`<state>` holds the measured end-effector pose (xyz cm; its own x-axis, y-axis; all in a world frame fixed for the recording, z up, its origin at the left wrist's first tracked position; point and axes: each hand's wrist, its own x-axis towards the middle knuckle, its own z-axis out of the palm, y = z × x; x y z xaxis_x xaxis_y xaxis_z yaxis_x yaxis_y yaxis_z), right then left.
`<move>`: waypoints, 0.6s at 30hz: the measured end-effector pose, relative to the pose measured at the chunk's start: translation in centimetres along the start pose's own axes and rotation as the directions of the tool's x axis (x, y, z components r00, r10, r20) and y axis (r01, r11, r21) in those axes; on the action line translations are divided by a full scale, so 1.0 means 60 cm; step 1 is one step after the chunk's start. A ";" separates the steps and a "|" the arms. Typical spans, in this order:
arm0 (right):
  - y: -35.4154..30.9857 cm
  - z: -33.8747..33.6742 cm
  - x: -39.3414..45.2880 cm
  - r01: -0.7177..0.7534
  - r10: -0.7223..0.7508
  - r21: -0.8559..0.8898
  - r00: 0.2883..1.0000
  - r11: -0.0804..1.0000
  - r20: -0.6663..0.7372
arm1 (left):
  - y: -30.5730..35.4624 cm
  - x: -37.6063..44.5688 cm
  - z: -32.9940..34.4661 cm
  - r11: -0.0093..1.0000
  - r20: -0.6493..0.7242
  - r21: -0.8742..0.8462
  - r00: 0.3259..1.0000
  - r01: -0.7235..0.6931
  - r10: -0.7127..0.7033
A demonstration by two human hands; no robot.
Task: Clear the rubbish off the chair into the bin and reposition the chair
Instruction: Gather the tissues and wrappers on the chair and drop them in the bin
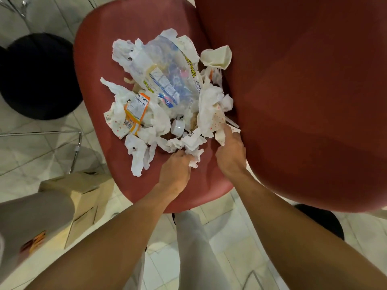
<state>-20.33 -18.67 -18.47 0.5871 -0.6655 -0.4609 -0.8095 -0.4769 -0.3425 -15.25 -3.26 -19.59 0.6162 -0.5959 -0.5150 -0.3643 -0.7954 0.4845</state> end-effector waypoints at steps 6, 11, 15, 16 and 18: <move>-0.013 -0.031 -0.061 -0.029 0.039 0.120 0.996 0.992 -0.081 | -0.005 -0.050 -0.039 0.999 -0.092 -0.046 0.995 -0.028 0.023; -0.062 -0.042 -0.135 -0.008 0.017 0.196 0.999 0.981 -0.044 | -0.027 -0.120 -0.097 0.995 -0.177 -0.101 0.984 -0.007 -0.011; -0.133 -0.040 -0.201 0.064 -0.066 0.220 0.998 0.973 0.004 | -0.078 -0.191 -0.146 0.990 -0.247 -0.127 0.965 0.056 -0.087; -0.153 -0.037 -0.217 0.092 -0.098 0.228 0.995 0.969 0.015 | -0.093 -0.209 -0.157 0.987 -0.269 -0.139 0.957 0.074 -0.110; -0.202 -0.026 -0.256 0.142 -0.158 0.243 0.986 0.959 0.047 | -0.133 -0.250 -0.179 0.977 -0.304 -0.173 0.937 0.123 -0.172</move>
<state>-19.54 -3.58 -5.97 0.7074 -0.5542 -0.4387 -0.6912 -0.4124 -0.5935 -14.08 13.20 -8.16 0.8520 -0.3883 -0.3512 -0.1592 -0.8312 0.5326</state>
